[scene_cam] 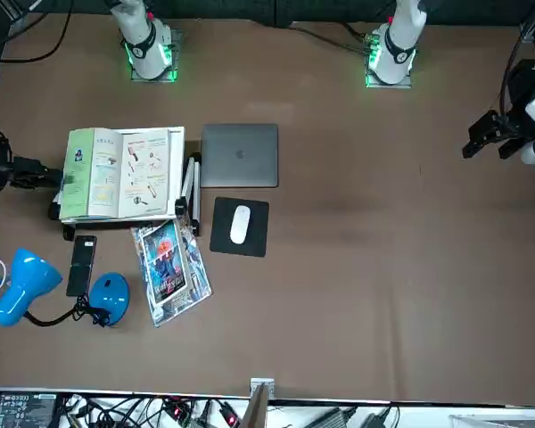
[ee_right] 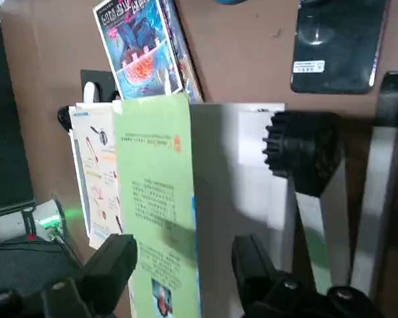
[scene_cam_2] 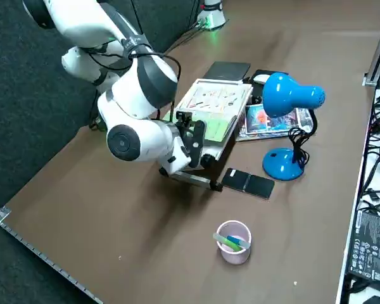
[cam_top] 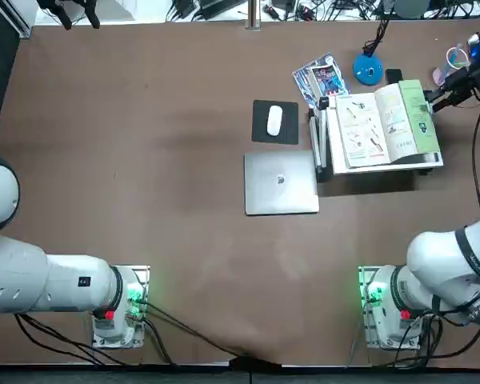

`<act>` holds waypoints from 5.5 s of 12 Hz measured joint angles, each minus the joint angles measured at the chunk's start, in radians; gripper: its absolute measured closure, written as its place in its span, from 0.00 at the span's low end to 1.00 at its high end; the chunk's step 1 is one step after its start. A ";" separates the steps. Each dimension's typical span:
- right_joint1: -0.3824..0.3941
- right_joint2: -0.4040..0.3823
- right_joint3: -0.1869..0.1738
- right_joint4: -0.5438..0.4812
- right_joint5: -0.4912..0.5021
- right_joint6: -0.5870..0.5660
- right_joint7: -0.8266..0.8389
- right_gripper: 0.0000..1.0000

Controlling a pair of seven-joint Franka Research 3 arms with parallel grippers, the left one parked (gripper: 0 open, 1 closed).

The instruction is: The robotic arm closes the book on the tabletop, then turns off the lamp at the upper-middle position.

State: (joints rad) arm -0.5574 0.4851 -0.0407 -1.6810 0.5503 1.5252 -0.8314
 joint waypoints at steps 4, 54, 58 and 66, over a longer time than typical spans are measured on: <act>0.004 0.009 0.013 -0.029 0.024 0.040 -0.003 0.19; 0.776 -0.390 0.028 -0.325 -0.616 0.326 0.992 0.97; 0.809 -0.390 0.028 -0.287 -0.703 0.263 1.015 0.97; 0.946 -0.327 0.028 -0.239 -0.906 0.151 1.227 0.97</act>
State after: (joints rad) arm 0.3888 0.1583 -0.0126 -1.9201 -0.3559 1.6757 0.3958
